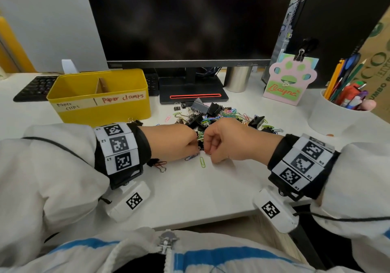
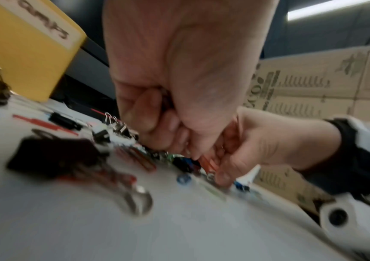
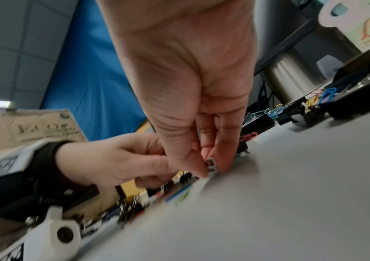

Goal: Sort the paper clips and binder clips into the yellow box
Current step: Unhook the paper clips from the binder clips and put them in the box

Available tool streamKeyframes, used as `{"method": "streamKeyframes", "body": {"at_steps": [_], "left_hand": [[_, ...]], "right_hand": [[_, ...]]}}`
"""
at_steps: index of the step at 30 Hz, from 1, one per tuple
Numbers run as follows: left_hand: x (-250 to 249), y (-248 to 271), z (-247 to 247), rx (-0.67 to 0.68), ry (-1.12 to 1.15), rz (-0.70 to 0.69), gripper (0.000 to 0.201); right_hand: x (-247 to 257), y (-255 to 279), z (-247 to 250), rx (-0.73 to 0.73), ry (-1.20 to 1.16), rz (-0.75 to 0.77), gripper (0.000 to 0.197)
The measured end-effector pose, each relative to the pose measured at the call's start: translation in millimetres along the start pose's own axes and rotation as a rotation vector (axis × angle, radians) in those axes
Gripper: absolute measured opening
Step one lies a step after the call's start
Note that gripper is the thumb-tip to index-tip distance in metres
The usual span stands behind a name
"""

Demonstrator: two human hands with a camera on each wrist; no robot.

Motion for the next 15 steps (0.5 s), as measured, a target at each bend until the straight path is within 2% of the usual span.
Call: {"method": "streamKeyframes", "body": {"at_steps": [2, 4, 6, 7, 10, 15], "left_hand": [[11.6, -0.5, 4.5, -0.016, 0.367, 0.108, 0.028], [25.8, 2.1, 6.1, -0.012, 1.004, 0.271, 0.024], [34.1, 6.0, 2.9, 0.056, 1.502, 0.404, 0.022], [34.8, 7.7, 1.8, 0.097, 1.648, 0.433, 0.022], [27.9, 8.1, 0.6, 0.175, 1.823, 0.412, 0.023], [20.5, 8.5, -11.5, 0.270, 1.857, 0.377, 0.033]], "right_hand": [[0.1, -2.4, 9.1, -0.049, -0.061, -0.010, 0.020], [2.5, -4.6, 23.0, -0.133, -0.178, -0.002, 0.019], [13.8, -5.2, 35.2, -0.198, -0.310, 0.077, 0.018], [23.2, -5.1, 39.3, -0.215, -0.351, 0.144, 0.017], [53.4, -6.0, 41.6, -0.190, -0.381, 0.326, 0.016], [62.7, -15.8, 37.7, -0.158, -0.325, 0.378, 0.018]]}}
Point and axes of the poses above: each hand's wrist, its own y-axis away from the middle knuckle, its own z-axis out of the back of the hand, x = y × z, the point moved 6 cm from there along -y, towards the middle knuckle, and after that the axes turned 1 degree about -y, right-handed, at the moved point
